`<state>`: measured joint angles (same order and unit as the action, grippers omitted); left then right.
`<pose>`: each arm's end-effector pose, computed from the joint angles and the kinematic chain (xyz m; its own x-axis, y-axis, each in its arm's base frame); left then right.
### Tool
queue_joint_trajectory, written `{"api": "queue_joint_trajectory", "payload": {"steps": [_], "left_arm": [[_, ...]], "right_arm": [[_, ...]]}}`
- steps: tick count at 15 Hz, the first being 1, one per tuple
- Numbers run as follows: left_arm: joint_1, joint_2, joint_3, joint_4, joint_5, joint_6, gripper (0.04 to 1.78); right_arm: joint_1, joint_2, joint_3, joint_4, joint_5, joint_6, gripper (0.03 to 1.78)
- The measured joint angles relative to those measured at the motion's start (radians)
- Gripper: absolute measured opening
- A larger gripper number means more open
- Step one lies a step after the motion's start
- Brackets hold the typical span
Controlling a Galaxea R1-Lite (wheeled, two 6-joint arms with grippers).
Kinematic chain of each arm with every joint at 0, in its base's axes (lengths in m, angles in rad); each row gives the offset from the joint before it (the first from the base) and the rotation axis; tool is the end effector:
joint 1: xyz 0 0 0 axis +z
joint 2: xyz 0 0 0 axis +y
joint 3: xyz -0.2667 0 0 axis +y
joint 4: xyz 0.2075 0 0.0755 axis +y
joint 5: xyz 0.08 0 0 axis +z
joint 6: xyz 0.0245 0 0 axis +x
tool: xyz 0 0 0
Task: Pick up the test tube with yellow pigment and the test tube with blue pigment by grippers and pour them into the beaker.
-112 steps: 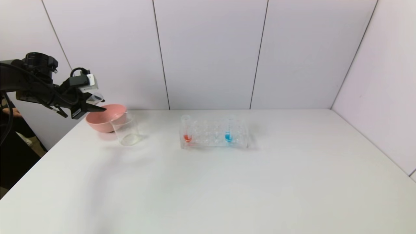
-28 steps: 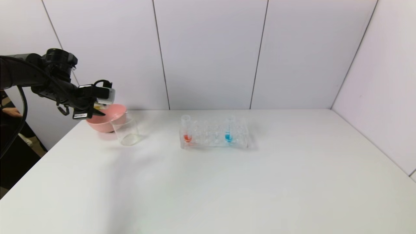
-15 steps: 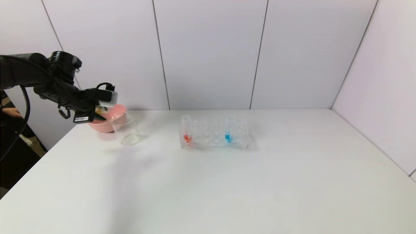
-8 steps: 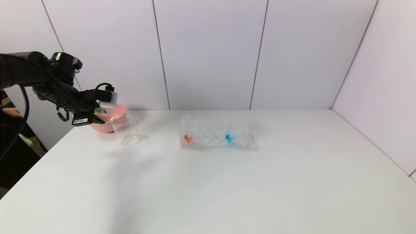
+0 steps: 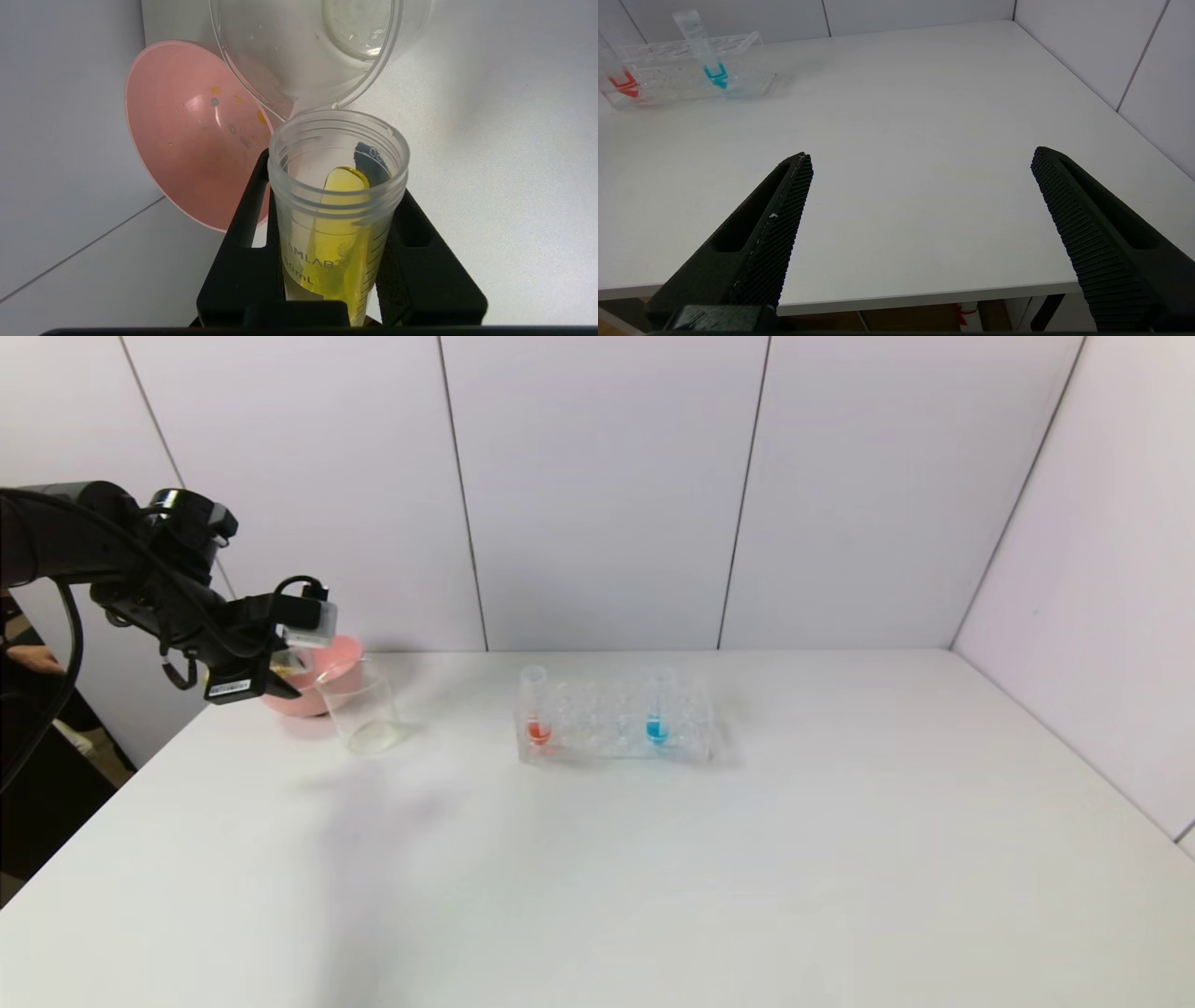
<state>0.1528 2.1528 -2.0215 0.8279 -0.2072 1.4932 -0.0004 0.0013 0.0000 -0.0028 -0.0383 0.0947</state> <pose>0.4178 0.0592 0.1853 0.5867 -0.1178 -0.8012 0.8043 0.2006 0.5594 0.0454 -0.0010 0.0757 0.9993 -0.0387 0.0015 0.0384 0.9948 0.0946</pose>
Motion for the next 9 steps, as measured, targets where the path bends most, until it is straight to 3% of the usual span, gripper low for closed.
{"api": "queue_joint_trajectory", "payload": {"steps": [9], "left_arm": [[-0.012,-0.005,0.000,0.000,0.063,-0.019,0.54]], "right_arm": [[0.000,0.000,0.000,0.000,0.000,0.000,1.71]]}}
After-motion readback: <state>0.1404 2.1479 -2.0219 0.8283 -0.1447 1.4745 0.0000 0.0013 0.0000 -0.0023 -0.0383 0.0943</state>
